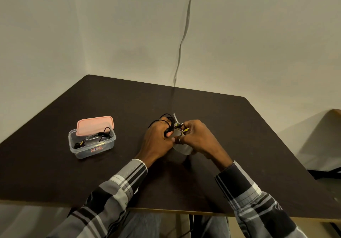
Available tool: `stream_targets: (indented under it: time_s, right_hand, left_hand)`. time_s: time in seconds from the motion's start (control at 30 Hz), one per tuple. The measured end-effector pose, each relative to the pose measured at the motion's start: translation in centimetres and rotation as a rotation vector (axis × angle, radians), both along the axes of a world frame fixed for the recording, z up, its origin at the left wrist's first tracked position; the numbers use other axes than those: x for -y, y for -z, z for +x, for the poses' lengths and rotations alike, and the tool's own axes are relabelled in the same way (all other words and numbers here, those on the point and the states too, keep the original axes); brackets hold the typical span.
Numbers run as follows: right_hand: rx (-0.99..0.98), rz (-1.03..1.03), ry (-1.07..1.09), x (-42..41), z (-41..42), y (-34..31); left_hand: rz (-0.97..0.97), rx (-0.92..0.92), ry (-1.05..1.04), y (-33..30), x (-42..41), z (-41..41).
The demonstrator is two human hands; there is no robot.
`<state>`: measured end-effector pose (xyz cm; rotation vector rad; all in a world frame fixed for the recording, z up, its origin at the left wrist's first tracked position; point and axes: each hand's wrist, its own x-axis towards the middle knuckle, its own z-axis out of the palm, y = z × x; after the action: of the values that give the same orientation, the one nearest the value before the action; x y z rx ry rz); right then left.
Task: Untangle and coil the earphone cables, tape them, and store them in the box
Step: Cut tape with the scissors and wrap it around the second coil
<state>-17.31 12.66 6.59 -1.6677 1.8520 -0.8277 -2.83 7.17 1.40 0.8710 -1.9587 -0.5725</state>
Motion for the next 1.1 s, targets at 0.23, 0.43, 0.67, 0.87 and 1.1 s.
stream_targets:
  time_s: [0.23,0.43,0.67,0.87,1.1]
  right_hand:
    - [0.064,-0.019,0.03,-0.2,0.2,-0.3]
    - [0.256,0.052,-0.035,-1.0,-1.1,-1.8]
    - [0.273,0.061,-0.069,-1.1,-1.0,-1.9]
    - [0.269,0.064,-0.057,-0.9,-1.1,-1.7]
    - [0.266,0.079,-0.072,-0.9,-1.0,-1.8]
  left_hand:
    - [0.248,-0.035,0.027,-1.2,0.5,1.5]
    - [0.502,-0.366,-0.018,-2.9,2.0,2.8]
    - [0.576,-0.314,0.202,-3.5,1.0,1.9]
    - [0.541,-0.293,0.143,-3.9,1.0,2.0]
    - [0.566,-0.193,0.168,-3.9,1.5,2.3]
